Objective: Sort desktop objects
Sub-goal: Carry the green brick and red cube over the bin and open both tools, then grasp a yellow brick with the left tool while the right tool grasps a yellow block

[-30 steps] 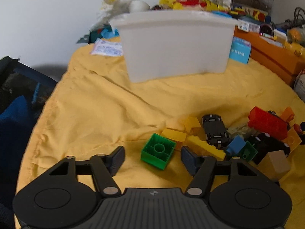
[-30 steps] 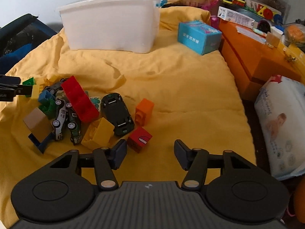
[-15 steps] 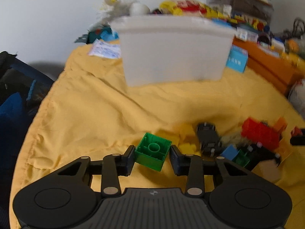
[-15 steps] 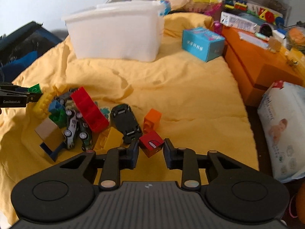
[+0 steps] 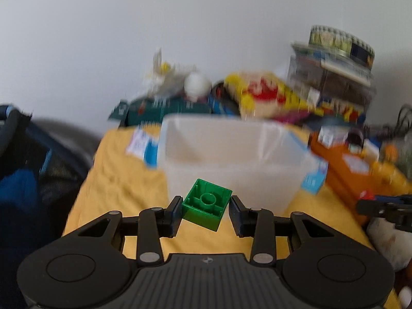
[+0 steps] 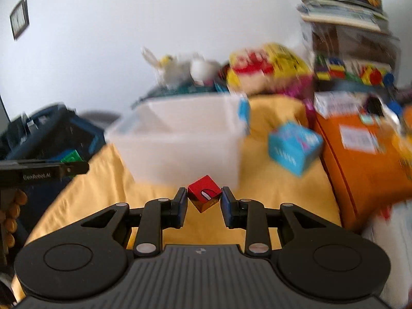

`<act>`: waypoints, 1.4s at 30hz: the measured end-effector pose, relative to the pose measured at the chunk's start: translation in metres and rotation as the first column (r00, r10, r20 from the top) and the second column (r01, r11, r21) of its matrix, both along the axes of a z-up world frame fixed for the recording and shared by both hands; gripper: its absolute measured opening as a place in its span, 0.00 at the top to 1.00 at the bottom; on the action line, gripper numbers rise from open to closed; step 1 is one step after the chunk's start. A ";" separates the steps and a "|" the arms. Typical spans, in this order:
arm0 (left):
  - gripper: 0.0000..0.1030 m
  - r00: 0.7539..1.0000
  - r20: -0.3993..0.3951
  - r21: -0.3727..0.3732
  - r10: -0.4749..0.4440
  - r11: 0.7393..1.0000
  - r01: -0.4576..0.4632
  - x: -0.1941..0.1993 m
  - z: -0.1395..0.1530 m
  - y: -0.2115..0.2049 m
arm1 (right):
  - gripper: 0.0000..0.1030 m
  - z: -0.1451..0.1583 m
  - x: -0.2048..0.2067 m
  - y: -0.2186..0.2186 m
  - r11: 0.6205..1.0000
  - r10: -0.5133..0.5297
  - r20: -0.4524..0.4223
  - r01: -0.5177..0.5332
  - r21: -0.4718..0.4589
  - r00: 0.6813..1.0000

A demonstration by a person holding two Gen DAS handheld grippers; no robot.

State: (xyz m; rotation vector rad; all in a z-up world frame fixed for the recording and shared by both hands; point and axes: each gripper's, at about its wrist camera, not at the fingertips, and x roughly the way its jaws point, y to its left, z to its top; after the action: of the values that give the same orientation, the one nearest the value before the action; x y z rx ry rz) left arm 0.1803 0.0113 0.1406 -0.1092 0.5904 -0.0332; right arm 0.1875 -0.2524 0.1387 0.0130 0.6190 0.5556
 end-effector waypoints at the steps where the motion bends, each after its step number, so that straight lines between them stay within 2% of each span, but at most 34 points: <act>1: 0.59 1.000 0.010 -0.009 0.003 1.000 -0.003 0.008 0.008 0.001 | 0.70 0.008 0.010 0.005 1.000 0.004 0.007 -0.004 0.011 1.000; 4: 0.59 1.000 0.016 -0.018 0.001 1.000 -0.001 0.034 0.025 0.003 | 0.70 0.028 0.041 0.019 1.000 0.012 0.019 -0.013 0.026 1.000; 8: 0.59 1.000 0.018 0.025 0.011 1.000 -0.011 0.070 0.034 0.005 | 0.70 0.037 0.085 0.042 1.000 0.017 0.002 -0.017 0.011 1.000; 14: 0.59 0.999 -0.028 0.036 0.035 0.999 -0.034 0.116 0.031 0.009 | 0.70 0.024 0.132 0.070 0.997 0.012 -0.056 -0.017 -0.075 0.998; 22: 0.58 0.993 -0.114 0.056 0.032 0.998 -0.026 0.150 0.012 0.005 | 0.69 0.003 0.158 0.094 0.987 0.020 -0.114 -0.038 -0.157 0.993; 23: 0.56 0.992 -0.124 0.059 0.027 0.998 -0.019 0.152 0.010 0.004 | 0.67 0.001 0.160 0.096 0.986 0.025 -0.123 -0.045 -0.161 0.992; 24: 0.51 0.991 -0.133 0.068 0.022 0.998 -0.013 0.153 0.008 0.002 | 0.58 0.000 0.161 0.098 0.984 0.026 -0.123 -0.047 -0.172 0.992; 25: 0.37 0.991 -0.133 0.082 0.019 0.997 -0.008 0.153 0.006 0.001 | 0.49 0.000 0.161 0.100 0.982 0.025 -0.114 -0.046 -0.183 0.993; 26: 0.30 0.991 -0.129 0.095 0.026 0.995 -0.014 0.151 0.004 0.000 | 0.36 0.001 0.160 0.100 0.981 0.027 -0.093 -0.044 -0.191 0.995; 27: 0.30 0.992 -0.119 0.111 0.036 0.994 -0.023 0.147 0.002 -0.001 | 0.34 0.002 0.158 0.101 0.979 0.031 -0.071 -0.045 -0.198 0.997; 31: 0.30 0.995 -0.091 0.090 0.029 0.996 -0.021 0.124 0.000 0.004 | 0.34 0.010 0.141 0.089 0.984 0.042 -0.037 -0.048 -0.170 0.998; 33: 0.30 0.998 -0.061 0.060 0.032 0.998 -0.028 0.101 -0.002 0.008 | 0.34 0.015 0.119 0.079 0.991 0.050 -0.015 -0.051 -0.126 0.999; 35: 0.30 0.997 -0.064 0.035 0.038 0.999 -0.036 0.075 -0.010 0.009 | 0.32 0.013 0.087 0.067 0.993 0.062 0.017 -0.060 -0.097 0.998; 38: 0.30 0.997 -0.079 0.019 0.012 1.000 -0.011 0.029 -0.032 0.005 | 0.31 -0.004 0.032 0.050 0.990 0.093 0.037 -0.089 -0.112 0.995; 42: 0.30 0.996 -0.082 0.087 0.034 0.996 -0.027 -0.030 -0.065 -0.009 | 0.33 -0.042 -0.027 0.028 0.978 0.097 0.007 -0.094 -0.188 0.995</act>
State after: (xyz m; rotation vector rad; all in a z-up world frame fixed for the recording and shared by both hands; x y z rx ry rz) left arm 0.1498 0.0026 0.0751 -0.0362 0.6728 0.0267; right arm 0.1608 -0.2246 0.0967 -0.1997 0.6567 0.5882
